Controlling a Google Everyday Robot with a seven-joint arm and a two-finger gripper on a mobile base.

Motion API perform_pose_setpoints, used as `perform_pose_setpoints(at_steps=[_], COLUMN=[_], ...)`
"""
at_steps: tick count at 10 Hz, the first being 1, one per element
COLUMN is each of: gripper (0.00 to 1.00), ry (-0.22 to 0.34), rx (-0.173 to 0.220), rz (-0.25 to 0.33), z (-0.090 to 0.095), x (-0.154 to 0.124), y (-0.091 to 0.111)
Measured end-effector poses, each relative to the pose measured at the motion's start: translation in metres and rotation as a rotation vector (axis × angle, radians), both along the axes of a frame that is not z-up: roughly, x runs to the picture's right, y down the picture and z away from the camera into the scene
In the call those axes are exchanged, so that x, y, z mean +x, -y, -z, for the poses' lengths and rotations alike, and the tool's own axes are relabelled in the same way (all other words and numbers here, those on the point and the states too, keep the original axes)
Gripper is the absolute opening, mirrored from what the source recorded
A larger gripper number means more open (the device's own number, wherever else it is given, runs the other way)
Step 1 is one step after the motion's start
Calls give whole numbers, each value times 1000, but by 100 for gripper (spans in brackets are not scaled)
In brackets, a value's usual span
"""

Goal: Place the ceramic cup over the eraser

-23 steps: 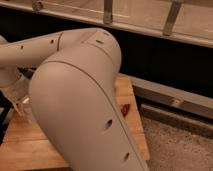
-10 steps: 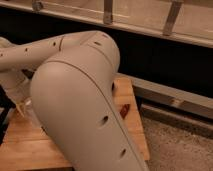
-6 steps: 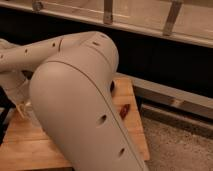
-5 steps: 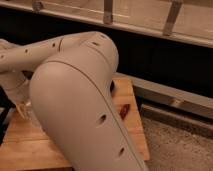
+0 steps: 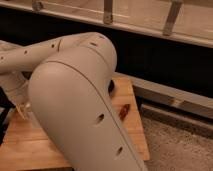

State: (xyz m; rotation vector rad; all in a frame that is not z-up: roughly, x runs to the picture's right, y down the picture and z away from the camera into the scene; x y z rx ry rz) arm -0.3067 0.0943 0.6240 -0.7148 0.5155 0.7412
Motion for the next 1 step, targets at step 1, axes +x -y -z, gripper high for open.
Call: perform_pose_setpoints(at_steps=[1], gripper=[0], ry=[-1], rx=[-1], rz=[1], z=[-1], x=[0], y=[-1])
